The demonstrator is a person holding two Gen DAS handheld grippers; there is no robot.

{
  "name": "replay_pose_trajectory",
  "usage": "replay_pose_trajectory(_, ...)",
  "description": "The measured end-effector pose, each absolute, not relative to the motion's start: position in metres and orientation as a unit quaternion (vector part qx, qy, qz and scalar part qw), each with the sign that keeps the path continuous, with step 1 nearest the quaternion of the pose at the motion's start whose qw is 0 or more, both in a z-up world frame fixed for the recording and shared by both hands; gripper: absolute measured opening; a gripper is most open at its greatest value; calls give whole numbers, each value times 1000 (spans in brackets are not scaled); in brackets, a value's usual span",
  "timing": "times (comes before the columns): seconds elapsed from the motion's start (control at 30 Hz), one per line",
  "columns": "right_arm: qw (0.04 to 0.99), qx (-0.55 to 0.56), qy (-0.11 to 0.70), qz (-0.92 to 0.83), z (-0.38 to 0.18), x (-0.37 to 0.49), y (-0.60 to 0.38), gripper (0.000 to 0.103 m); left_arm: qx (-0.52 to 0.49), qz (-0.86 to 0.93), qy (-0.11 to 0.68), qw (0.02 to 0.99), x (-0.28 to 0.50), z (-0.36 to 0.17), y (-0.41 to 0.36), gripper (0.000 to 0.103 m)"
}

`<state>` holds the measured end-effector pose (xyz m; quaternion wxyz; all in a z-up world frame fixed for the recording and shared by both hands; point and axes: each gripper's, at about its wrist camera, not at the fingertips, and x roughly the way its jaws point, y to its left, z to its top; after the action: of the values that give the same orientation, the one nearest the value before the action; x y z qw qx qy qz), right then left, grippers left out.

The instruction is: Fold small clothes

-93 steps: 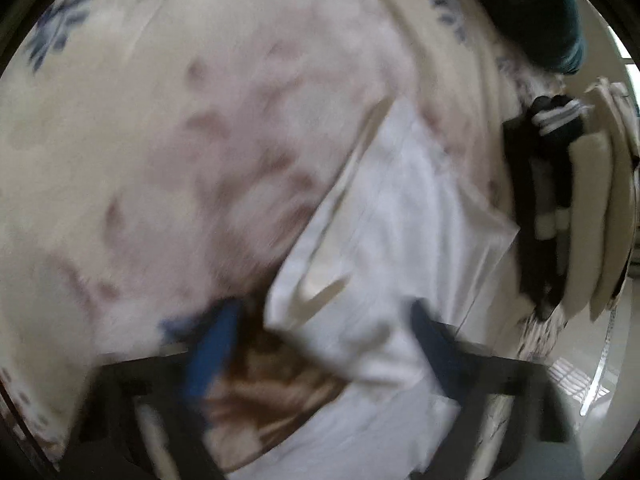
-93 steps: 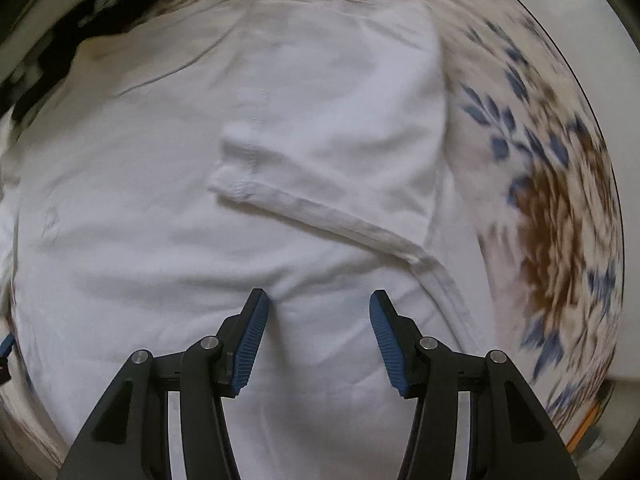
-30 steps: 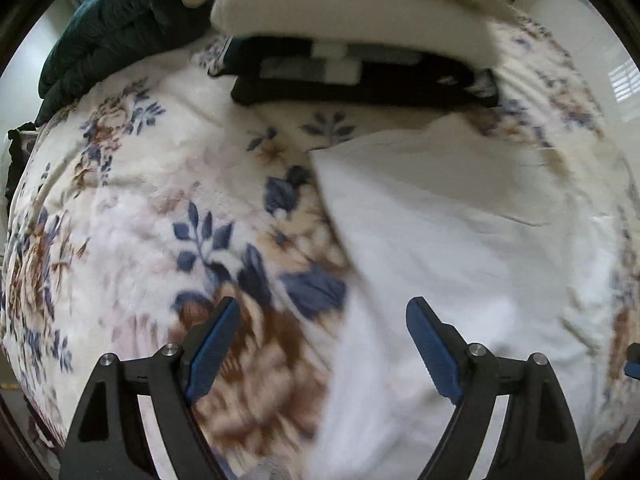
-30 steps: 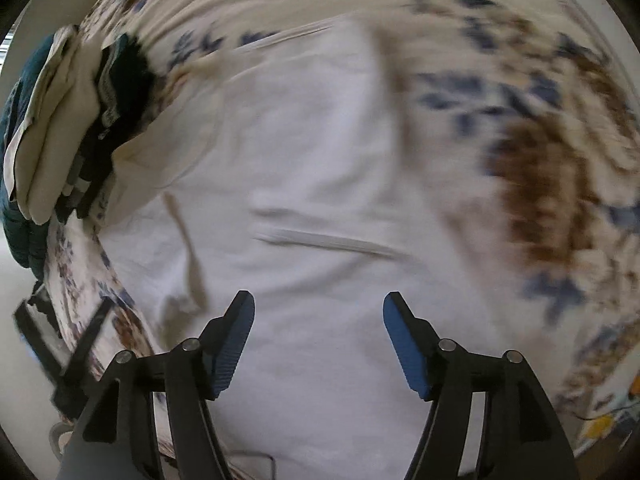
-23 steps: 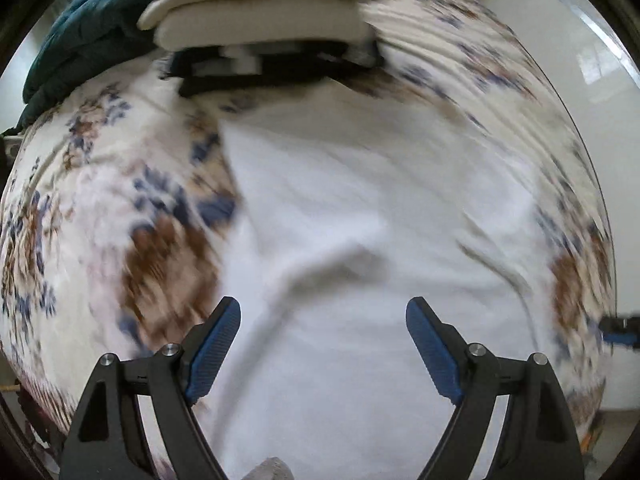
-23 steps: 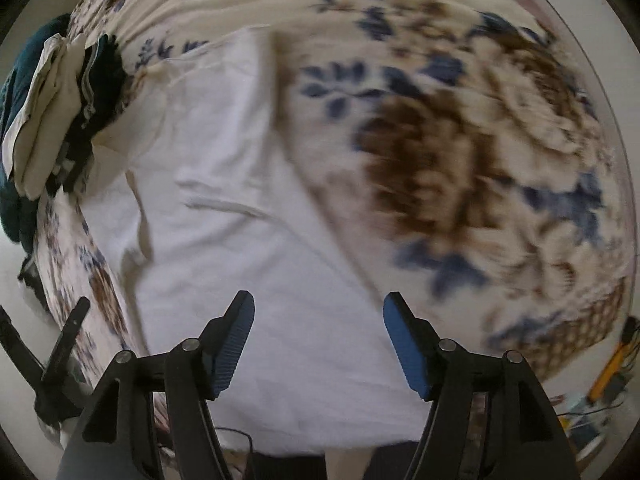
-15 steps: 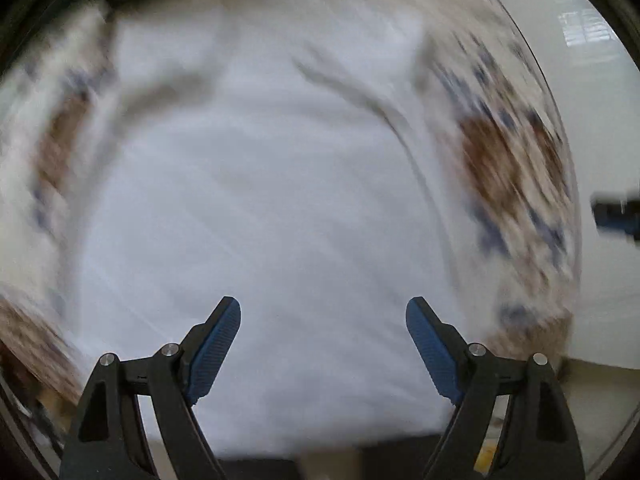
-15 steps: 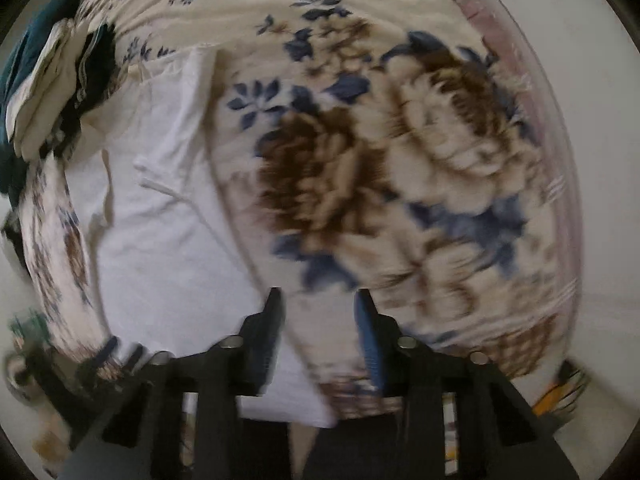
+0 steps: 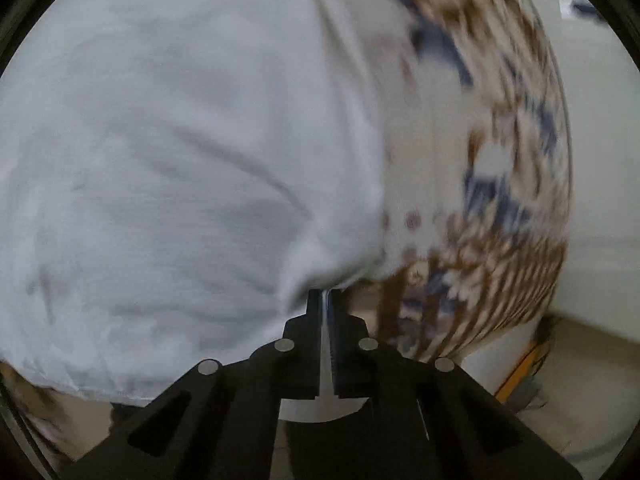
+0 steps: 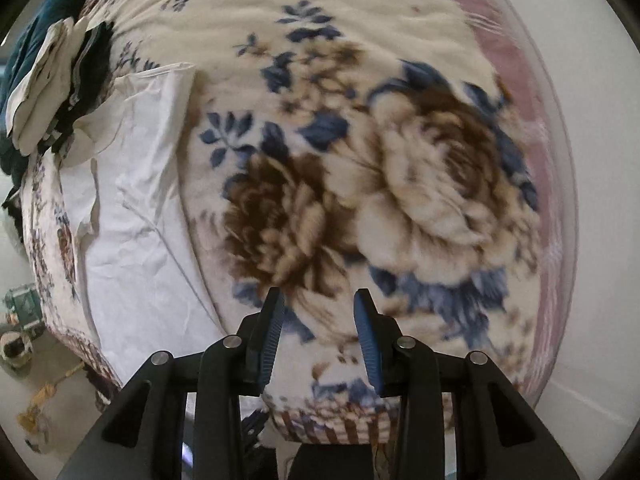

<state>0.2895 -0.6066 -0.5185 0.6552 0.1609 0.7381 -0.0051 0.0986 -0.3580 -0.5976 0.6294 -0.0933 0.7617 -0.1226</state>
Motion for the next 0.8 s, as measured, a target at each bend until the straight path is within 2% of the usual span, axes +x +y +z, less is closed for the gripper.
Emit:
replay_pose_trajectory(0.17,662,172,729,35,-537,342,-584,39,-135,-87,735,659,108,-564,-309,1)
replay_pose_trajectory(0.33,658,226,716,57,-562,404,-567,46,-174,-53,713,677,113,-536,-255,1)
replay_pose_trajectory(0.7,584,376,715,75,-637,495,-525,47,-221,-9,686,693,100,-501,-192,1)
replay_pose_trajectory(0.73,580,384,716,69,-642,497,-520,33,-222,-7,684,694,100,-500,-189,1)
replay_pose_trajectory(0.77,582,383,715,60,-643,498,-516,11,-224,-4,684,695,99,-499,-185,1)
replay_pose_trajectory(0.8,588,372,716,51,-641,501,-509,6,-227,-1,683,694,99,-497,-179,1)
